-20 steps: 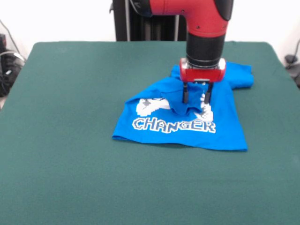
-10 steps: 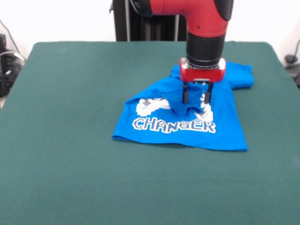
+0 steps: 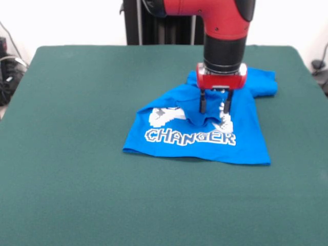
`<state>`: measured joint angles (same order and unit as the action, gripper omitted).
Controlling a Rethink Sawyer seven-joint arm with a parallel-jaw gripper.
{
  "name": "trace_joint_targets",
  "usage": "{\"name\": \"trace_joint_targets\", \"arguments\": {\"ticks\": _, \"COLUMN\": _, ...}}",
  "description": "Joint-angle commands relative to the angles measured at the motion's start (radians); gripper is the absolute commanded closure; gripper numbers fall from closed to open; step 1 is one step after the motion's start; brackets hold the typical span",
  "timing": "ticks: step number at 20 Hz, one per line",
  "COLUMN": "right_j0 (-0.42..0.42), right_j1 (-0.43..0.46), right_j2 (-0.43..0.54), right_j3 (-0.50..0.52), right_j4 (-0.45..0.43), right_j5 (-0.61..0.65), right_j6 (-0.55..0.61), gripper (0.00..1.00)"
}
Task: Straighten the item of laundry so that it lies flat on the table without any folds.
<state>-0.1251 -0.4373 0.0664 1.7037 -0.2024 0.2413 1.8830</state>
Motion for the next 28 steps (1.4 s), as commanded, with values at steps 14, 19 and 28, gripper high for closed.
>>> {"name": "trace_joint_targets", "arguments": {"ticks": 14, "right_j0": 0.015, "right_j1": 0.004, "right_j2": 0.071, "right_j3": -0.025, "right_j4": -0.002, "right_j5": 0.083, "right_j6": 0.051, "gripper": 0.0}}
{"name": "trace_joint_targets", "arguments": {"ticks": 19, "right_j0": 0.017, "right_j1": 0.022, "right_j2": 0.07, "right_j3": -0.038, "right_j4": -0.005, "right_j5": 0.07, "right_j6": 0.052, "gripper": 0.0}}
{"name": "trace_joint_targets", "arguments": {"ticks": 28, "right_j0": 0.016, "right_j1": 0.022, "right_j2": 0.064, "right_j3": -0.036, "right_j4": -0.021, "right_j5": 0.039, "right_j6": 0.049, "gripper": 1.0}}
